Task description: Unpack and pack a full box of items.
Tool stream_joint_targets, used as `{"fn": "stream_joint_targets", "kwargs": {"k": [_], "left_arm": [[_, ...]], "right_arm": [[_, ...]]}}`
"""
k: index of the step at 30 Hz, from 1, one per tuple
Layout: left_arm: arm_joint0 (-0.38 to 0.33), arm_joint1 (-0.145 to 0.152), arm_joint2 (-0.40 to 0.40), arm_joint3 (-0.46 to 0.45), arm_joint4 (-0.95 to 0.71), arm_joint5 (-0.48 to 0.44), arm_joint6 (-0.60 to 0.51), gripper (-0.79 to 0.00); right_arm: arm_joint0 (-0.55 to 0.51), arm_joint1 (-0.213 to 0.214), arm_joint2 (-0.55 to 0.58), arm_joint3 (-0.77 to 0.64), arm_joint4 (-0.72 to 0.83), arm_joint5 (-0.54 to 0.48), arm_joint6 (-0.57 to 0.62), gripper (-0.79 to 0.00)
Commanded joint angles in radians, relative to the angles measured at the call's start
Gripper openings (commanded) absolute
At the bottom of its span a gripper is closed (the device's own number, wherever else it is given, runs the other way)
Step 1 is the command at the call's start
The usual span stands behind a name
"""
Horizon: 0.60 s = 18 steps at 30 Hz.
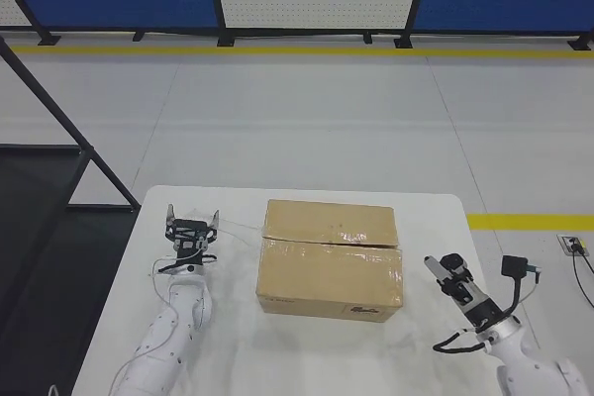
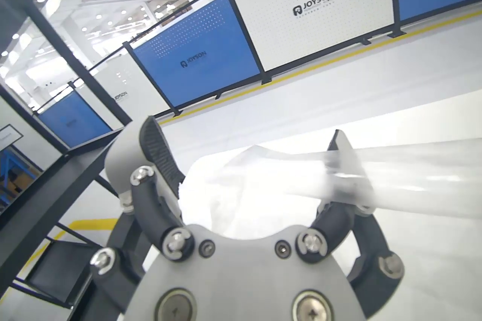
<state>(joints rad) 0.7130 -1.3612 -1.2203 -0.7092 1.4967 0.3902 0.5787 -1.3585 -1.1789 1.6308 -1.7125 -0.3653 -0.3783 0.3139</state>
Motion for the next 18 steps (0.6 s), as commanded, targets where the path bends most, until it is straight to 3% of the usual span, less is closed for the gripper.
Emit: {"fn": "stream_joint_targets", "kwargs": {"k": [1, 8, 18], "left_arm": [[0.029, 0.005, -0.021, -0.03, -0.007, 0.01, 0.004, 0.0], [0.143, 0.027, -0.09, -0.158, -0.003, 0.033, -0.019, 0.0], [0.298, 0.057, -0.201, -0.353, 0.003, 0.013, -0.177, 0.0]], "right_arm": [[0.014, 0.0, -0.009, 0.002, -0.003, 0.001, 0.009, 0.0], [0.06, 0.001, -0.041, 0.017, -0.01, 0.0, 0.035, 0.0], [0.122, 0.003, -0.079, 0.046, -0.013, -0.011, 0.071, 0.0]]}}
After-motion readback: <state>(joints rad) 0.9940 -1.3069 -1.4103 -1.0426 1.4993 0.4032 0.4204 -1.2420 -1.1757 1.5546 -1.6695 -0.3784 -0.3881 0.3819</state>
